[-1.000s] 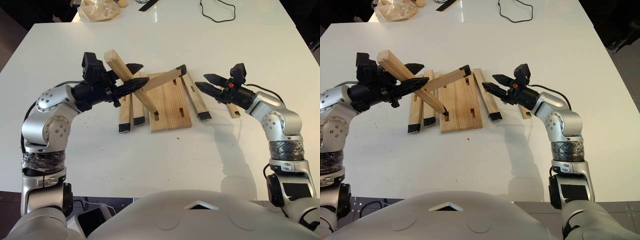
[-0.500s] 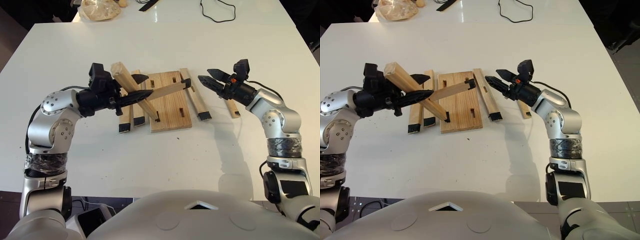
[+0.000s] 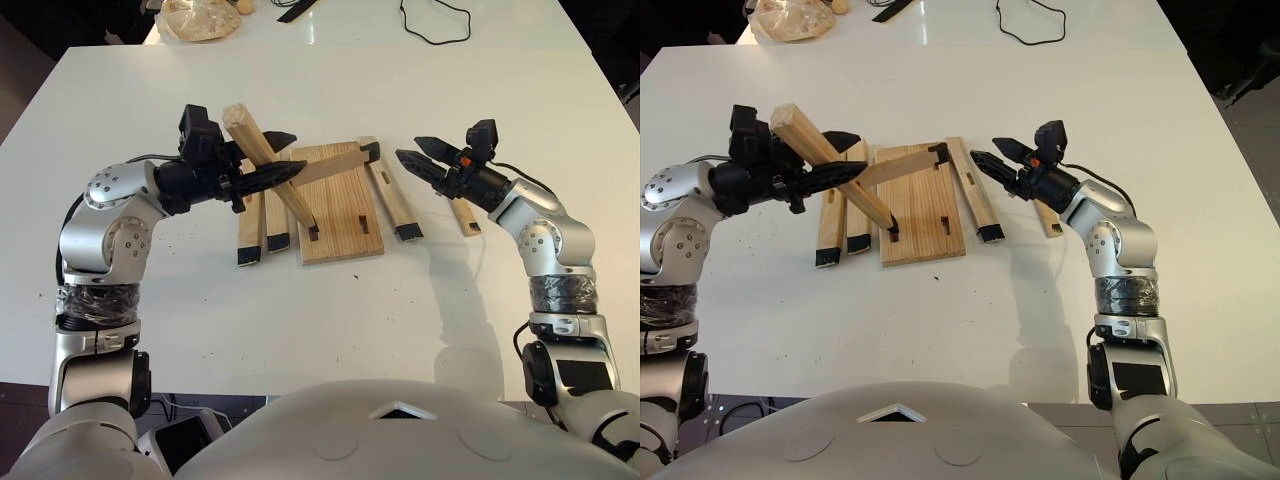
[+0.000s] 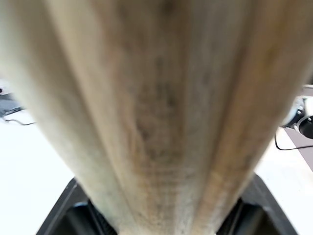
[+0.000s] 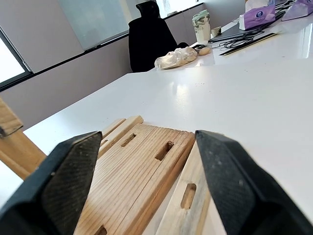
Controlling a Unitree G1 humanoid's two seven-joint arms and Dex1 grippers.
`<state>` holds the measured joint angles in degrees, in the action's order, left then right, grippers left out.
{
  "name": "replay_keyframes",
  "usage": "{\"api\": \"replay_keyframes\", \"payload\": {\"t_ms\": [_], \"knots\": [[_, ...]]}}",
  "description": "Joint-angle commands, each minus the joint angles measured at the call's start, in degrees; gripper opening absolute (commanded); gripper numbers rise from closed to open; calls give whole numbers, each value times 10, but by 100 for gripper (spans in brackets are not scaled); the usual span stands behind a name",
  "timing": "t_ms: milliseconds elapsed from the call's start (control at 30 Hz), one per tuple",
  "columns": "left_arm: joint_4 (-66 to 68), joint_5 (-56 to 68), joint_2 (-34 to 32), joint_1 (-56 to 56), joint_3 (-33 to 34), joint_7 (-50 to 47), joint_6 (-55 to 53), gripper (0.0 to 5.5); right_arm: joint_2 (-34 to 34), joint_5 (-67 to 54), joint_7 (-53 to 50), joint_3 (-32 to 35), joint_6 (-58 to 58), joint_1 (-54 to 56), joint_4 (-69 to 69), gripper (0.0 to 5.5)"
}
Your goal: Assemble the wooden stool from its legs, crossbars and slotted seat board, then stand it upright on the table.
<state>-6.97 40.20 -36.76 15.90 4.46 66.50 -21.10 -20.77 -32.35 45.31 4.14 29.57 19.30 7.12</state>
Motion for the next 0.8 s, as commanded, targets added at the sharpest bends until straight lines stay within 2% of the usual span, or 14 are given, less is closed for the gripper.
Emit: {"api": "replay_keyframes", "payload": {"t_ms": [33,400,800], "knots": [[-14,-9,-4,-21,-11,5,-11,204,-8,7,0,9,-5,17,8,350],[-3,-22,-25,-23,-15,20,-4,204,-10,22,5,13,-22,43,49,350],[-31,6,-29,-13,15,10,-24,204,-5,13,-4,29,-21,41,53,350]]}}
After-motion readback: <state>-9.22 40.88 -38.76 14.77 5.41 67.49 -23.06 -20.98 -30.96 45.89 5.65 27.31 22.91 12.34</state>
